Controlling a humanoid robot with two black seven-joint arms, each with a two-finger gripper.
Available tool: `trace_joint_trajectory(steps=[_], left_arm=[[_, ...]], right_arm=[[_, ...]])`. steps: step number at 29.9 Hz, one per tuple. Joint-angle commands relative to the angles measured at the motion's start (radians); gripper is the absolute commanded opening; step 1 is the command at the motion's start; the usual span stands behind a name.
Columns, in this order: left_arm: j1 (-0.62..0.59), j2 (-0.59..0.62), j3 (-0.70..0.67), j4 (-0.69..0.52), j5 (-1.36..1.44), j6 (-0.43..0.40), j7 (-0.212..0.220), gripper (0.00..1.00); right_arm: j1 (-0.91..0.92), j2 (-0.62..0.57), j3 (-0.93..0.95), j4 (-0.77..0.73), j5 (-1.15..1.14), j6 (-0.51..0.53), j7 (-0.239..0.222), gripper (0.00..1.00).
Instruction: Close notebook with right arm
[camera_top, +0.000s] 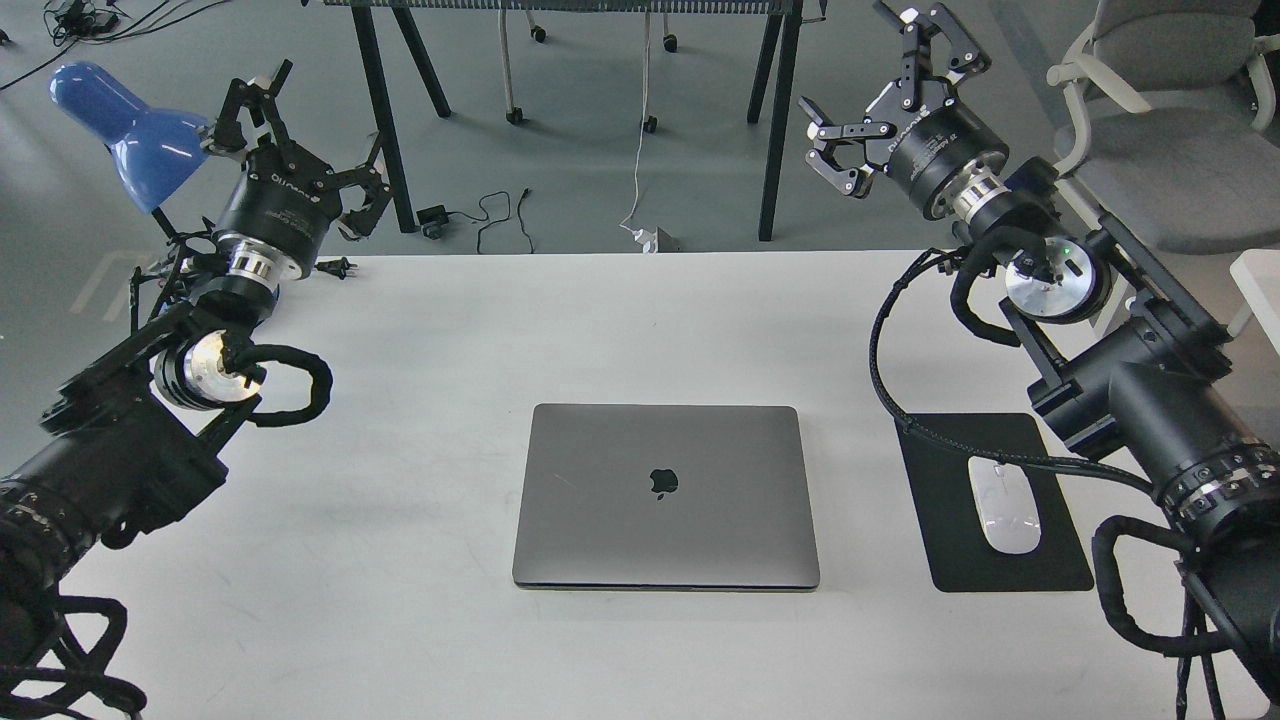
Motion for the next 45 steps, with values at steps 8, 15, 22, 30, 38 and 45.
trace_joint_trajectory(steps=[8,15,22,30,38,45], left_arm=[[0.000,0.000,-0.001,0.000,0.000,0.000,0.000,1.00],[0.000,0.000,-0.001,-0.001,-0.002,0.000,0.000,1.00],[0.000,0.000,-0.001,0.000,-0.002,0.000,0.000,1.00],[0.000,0.000,-0.001,-0.001,-0.002,0.000,0.000,1.00],[0.000,0.000,-0.001,0.000,-0.002,0.000,0.000,1.00],[0.000,0.000,-0.001,-0.001,-0.002,0.000,0.000,1.00]], right_arm=[[-0.084,0.006,0.096,0.007,0.025,0.048,0.012,1.00],[-0.081,0.006,0.036,0.006,0.025,0.046,0.017,1.00],[-0.109,-0.002,0.015,0.043,0.025,0.075,0.017,1.00],[-0.114,-0.002,0.029,0.043,0.025,0.074,0.015,1.00],[-0.114,0.006,0.051,0.041,0.026,0.017,0.015,1.00],[-0.114,0.006,0.058,0.043,0.028,0.014,0.015,1.00]])
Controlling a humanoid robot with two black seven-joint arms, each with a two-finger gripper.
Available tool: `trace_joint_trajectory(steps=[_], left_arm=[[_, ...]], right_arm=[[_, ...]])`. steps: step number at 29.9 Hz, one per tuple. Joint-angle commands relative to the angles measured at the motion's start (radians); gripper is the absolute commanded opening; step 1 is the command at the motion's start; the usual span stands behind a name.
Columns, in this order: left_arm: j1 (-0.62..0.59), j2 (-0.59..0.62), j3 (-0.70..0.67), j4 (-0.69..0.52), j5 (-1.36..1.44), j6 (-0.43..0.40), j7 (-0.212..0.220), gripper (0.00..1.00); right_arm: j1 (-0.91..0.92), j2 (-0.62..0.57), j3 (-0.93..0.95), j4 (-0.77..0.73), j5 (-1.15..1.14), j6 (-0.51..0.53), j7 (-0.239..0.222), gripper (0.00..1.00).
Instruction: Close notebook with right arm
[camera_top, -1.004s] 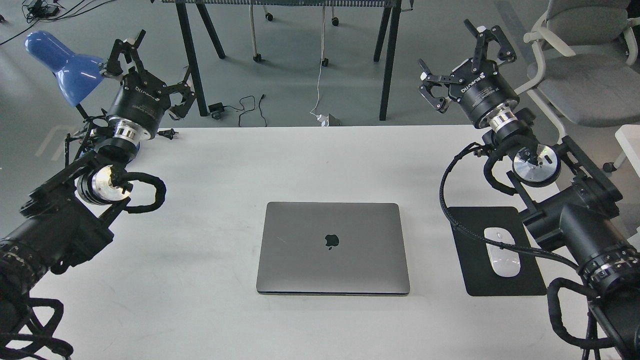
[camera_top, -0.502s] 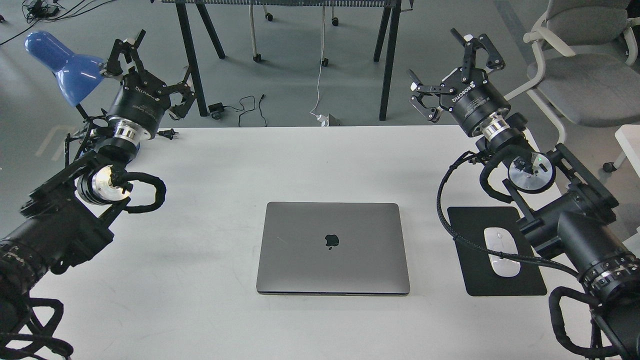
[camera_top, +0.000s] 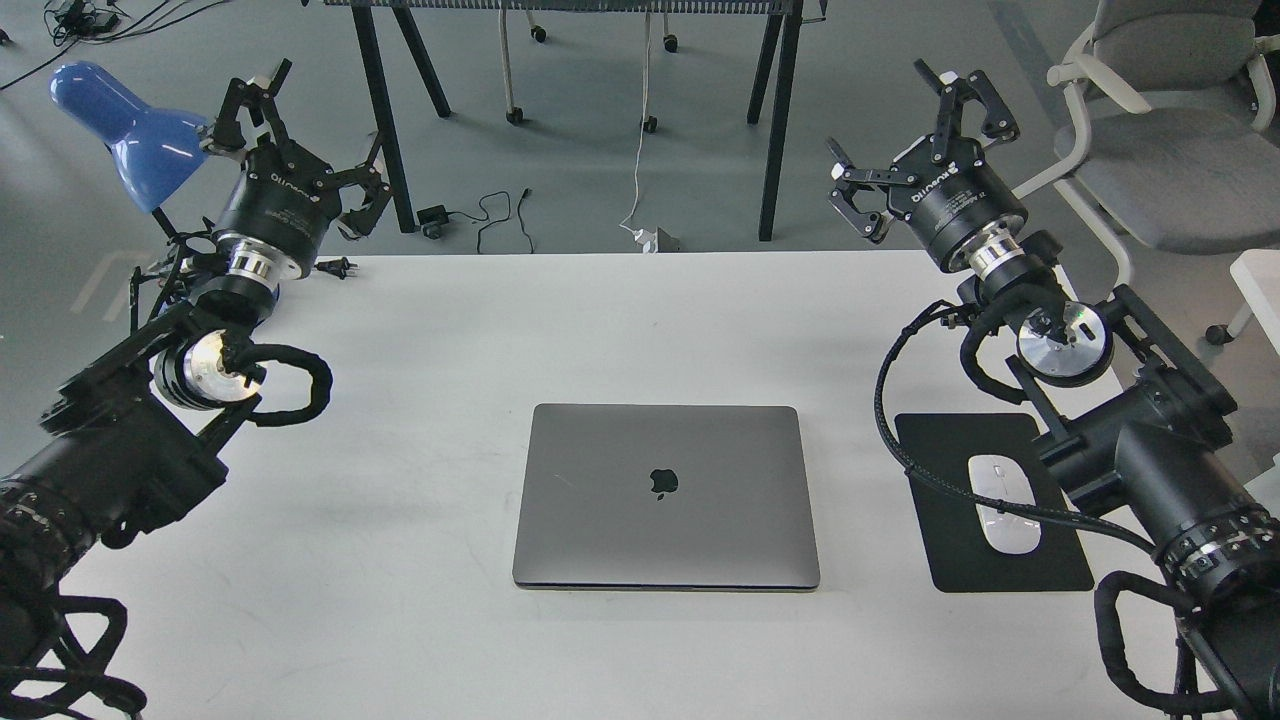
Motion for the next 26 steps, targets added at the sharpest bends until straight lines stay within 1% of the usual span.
trace_joint_trajectory(steps=[1,10,14,19,26], left_arm=[[0.000,0.000,0.000,0.001,0.000,0.000,0.000,1.00],[0.000,0.000,0.000,0.001,0.000,0.000,0.000,1.00],[0.000,0.000,0.000,0.001,0.000,0.000,0.000,1.00],[0.000,0.000,0.000,0.001,0.000,0.000,0.000,1.00],[0.000,0.000,0.000,0.001,0.000,0.000,0.000,1.00]], right_arm=[[0.000,0.000,0.001,0.001,0.001,0.000,0.002,1.00],[0.002,0.000,0.001,0.006,0.001,0.003,0.002,1.00],[0.002,0.000,0.001,0.030,0.001,0.009,0.002,1.00],[0.002,0.000,0.007,0.038,0.007,0.015,0.017,1.00],[0.000,0.006,0.010,0.037,0.024,0.013,0.017,1.00]])
